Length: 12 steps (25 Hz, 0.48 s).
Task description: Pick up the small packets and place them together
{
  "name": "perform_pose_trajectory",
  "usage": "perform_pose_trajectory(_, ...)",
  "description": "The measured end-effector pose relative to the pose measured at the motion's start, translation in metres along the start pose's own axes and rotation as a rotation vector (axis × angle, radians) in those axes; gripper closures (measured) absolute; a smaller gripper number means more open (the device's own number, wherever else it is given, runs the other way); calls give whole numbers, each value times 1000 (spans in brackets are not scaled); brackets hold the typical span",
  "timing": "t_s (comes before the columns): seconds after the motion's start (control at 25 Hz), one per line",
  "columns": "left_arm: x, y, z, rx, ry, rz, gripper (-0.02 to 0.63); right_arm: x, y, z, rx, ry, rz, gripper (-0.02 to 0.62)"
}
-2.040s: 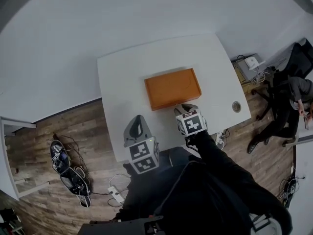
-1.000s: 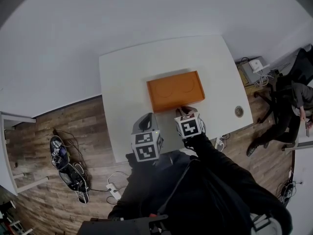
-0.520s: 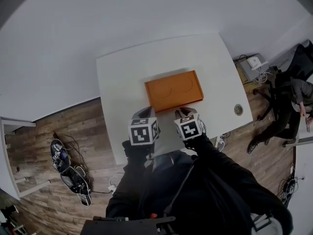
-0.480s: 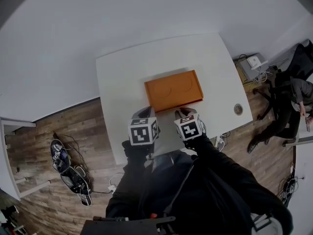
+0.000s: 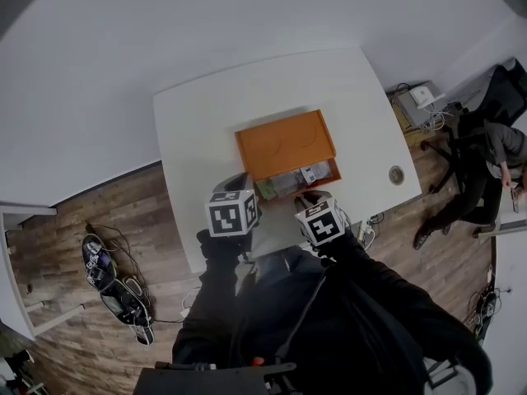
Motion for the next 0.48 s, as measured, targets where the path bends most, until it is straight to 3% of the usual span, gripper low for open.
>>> perform_pose_trajectory(0.48, 1, 0, 0, 3, -6, -7, 607, 15, 8, 29, -2, 33, -12, 531)
Point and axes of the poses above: the fingertips, and each gripper's own axes: x backward along the fingers, y to its left, z out of its underside, the point moved 6 cm from there along x, backward along the fingers, and after that the axes turned 13 degrees about -x, right-handed, at the moved point
